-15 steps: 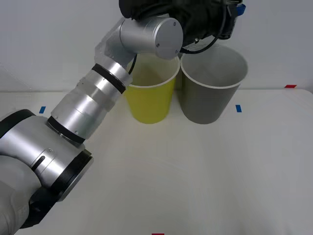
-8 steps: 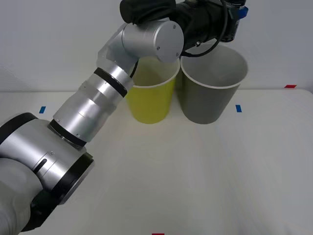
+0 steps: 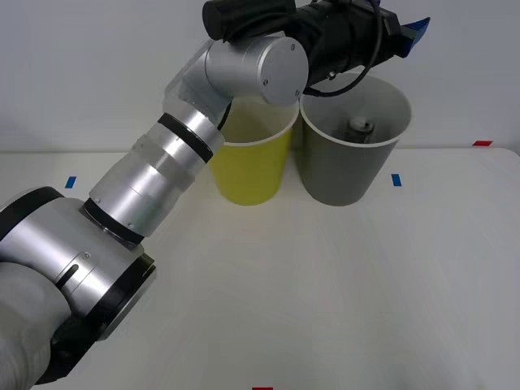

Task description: Put cans in the gray bin and PET bottles in the light green bin.

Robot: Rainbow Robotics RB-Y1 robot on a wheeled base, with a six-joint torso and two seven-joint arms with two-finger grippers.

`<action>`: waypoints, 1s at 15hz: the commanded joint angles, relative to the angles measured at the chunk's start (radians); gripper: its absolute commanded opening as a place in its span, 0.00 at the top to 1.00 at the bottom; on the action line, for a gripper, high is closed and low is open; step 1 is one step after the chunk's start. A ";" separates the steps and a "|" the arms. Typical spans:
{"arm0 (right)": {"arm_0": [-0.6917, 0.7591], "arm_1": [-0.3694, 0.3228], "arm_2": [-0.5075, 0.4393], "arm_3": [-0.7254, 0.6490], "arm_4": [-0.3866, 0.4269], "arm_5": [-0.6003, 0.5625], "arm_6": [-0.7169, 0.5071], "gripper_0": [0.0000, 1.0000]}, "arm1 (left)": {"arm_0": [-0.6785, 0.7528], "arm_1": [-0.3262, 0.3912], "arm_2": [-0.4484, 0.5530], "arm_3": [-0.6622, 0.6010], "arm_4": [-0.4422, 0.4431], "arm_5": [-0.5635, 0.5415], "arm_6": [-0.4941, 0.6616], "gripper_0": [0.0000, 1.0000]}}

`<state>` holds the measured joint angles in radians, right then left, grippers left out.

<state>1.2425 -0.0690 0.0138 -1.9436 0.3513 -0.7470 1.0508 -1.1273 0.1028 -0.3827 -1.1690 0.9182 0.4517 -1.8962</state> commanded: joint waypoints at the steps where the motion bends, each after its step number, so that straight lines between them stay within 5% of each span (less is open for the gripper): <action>1: 0.000 0.000 0.000 0.000 0.000 0.000 0.000 0.00 | 0.000 0.003 0.001 -0.005 0.007 -0.004 -0.003 0.00; 12: 0.000 0.000 0.000 0.000 0.000 0.000 0.000 0.00 | 0.001 0.009 -0.001 -0.020 0.021 0.004 -0.004 0.00; 15: 0.000 0.000 0.000 0.000 0.000 0.000 0.000 0.00 | 0.001 0.075 0.001 -0.112 0.067 0.151 0.006 0.00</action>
<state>1.2425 -0.0690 0.0138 -1.9435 0.3513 -0.7470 1.0508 -1.1264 0.1489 -0.3829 -1.2474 0.9580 0.5600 -1.8950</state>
